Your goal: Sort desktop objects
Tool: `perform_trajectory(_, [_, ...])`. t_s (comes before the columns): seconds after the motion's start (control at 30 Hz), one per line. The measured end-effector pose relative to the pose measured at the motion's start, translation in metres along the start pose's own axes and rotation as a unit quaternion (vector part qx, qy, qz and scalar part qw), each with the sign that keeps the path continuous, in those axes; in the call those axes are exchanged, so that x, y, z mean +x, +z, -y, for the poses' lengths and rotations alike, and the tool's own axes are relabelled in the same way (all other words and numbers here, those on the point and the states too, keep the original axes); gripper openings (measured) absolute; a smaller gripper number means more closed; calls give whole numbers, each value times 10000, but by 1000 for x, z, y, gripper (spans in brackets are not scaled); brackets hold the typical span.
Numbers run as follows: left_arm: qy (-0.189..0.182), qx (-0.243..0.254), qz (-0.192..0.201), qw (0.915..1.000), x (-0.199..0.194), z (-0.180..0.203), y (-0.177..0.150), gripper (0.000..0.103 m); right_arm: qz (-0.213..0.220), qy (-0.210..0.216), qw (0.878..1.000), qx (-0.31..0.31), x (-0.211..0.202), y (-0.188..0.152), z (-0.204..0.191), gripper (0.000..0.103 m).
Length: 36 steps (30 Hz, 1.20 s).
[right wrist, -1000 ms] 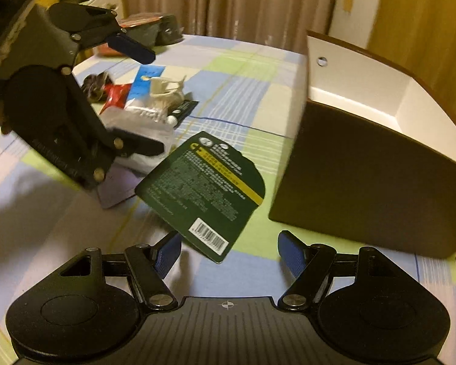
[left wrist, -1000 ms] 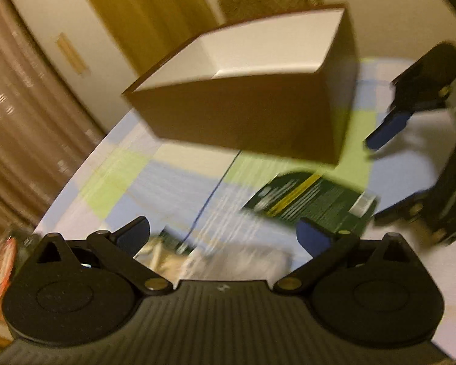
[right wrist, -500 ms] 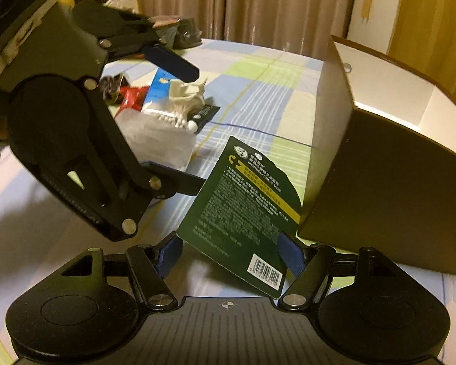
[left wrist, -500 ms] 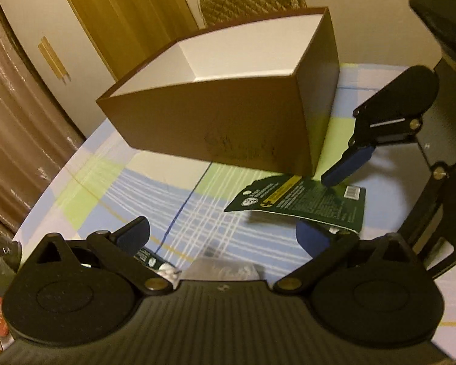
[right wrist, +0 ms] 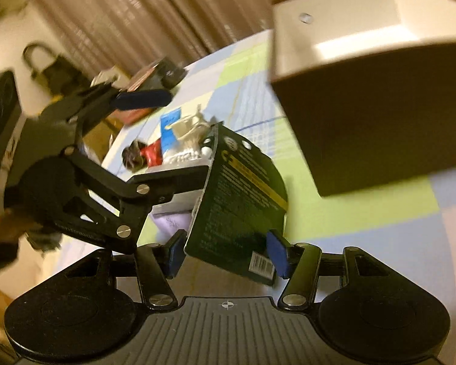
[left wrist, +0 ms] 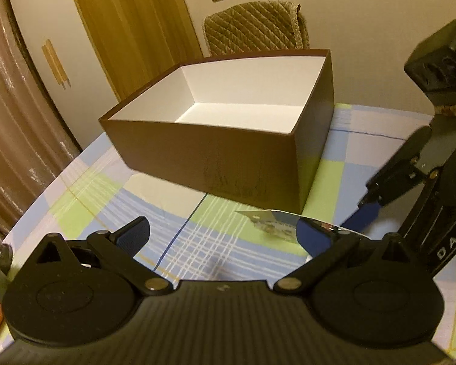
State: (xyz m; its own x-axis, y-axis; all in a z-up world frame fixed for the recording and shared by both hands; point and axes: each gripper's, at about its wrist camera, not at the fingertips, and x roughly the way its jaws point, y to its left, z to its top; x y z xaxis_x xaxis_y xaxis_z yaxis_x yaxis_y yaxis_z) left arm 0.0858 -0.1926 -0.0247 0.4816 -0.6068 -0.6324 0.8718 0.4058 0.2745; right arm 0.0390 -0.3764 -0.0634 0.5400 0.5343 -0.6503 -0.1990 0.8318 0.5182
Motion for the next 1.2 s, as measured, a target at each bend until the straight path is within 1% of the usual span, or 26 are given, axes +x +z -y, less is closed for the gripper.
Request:
perform_trajectory(0.13, [-120,-60,109,9999,6,6,8,101,133,-156,9997,138,-11,-4,6,57])
perform_trajectory(0.27, [-104,-35,159,9998,12,14,12,101,231,-551,9980,210,-19,-5,15,57])
perform_trajectory(0.37, [-122,-31,188,9997,13,16,13,101,296,-948,9948,215,-27,-7,21,57])
perform_trajectory(0.4, [-82,-31,185,9998,12,16,12,101,304,-1069,9938,63,-30,-8,19,57])
perform_trajectory(0.43, [-41,-35,178,9998,11,15,10,101,291,-1221,9917,-272,-33,-9,14,57])
perform_trajectory(0.5, [78,-73,138,9998,7,11,6,101,234,-1451,9848,-921,-36,-10,1,57])
perform_trajectory(0.57, [245,-120,64,9996,3,6,0,101,150,-1613,9749,-1526,-37,-11,-12,57])
perform_trajectory(0.63, [451,-165,-55,9988,-1,0,-6,101,103,-1716,9717,-1620,-36,-7,-15,57])
perform_trajectory(0.8, [940,-356,-318,9944,-12,-10,-23,101,62,-2005,9751,-947,-22,7,-19,57])
perform_trajectory(0.87, [1076,-504,-384,9922,-17,-14,-30,101,43,-2081,9744,-848,-18,10,-23,57])
perform_trajectory(1.0, [1202,-688,-495,9891,-28,-19,-45,101,1,-2258,9718,-686,-2,14,-30,57])
perform_trajectory(1.2, [1245,-797,-597,9872,-39,-27,-64,102,3,-2656,9635,-336,23,17,-35,57])
